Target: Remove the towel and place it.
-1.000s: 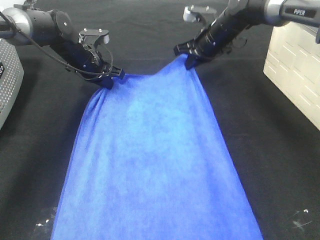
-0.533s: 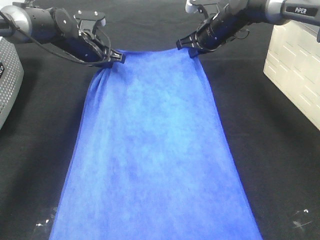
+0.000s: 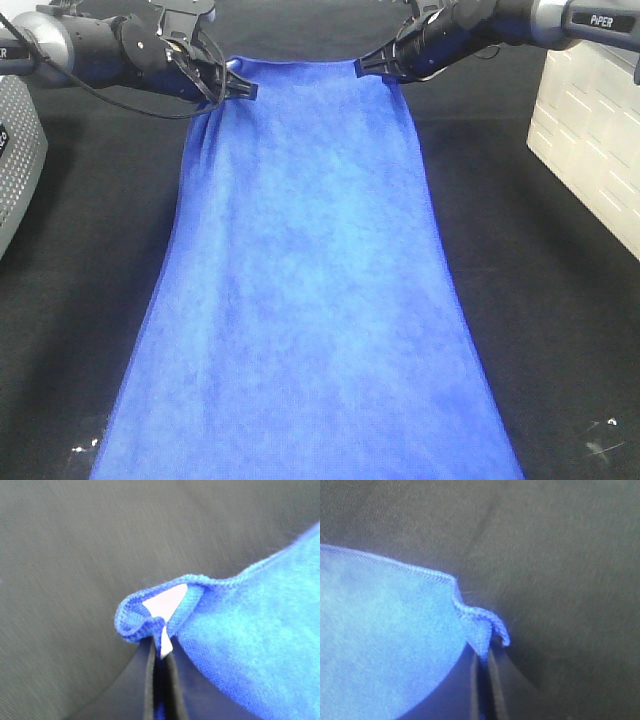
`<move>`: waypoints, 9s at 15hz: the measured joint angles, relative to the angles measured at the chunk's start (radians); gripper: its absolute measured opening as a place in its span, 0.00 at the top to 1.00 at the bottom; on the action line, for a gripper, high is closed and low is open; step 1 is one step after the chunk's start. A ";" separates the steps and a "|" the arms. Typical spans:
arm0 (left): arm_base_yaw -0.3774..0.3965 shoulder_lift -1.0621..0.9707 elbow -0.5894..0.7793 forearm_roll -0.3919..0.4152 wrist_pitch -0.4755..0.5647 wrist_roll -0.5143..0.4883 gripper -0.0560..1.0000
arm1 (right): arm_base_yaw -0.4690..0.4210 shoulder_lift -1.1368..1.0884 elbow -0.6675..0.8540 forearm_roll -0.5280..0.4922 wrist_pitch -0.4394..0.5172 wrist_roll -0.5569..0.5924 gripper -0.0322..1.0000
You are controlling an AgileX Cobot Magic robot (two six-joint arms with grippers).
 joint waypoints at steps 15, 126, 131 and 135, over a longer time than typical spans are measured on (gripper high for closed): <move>0.000 0.057 0.000 0.059 -0.115 0.026 0.93 | 0.000 0.038 0.000 0.000 -0.126 -0.027 0.96; 0.345 -2.464 1.453 0.313 0.953 -0.312 0.22 | -0.230 -2.471 1.633 -0.286 0.749 0.354 0.23; 0.345 -2.464 1.461 0.288 0.956 -0.341 0.22 | -0.230 -2.471 1.644 -0.273 0.750 0.343 0.23; 0.345 -2.464 1.461 0.287 0.956 -0.344 0.22 | -0.230 -2.471 1.644 -0.270 0.750 0.343 0.23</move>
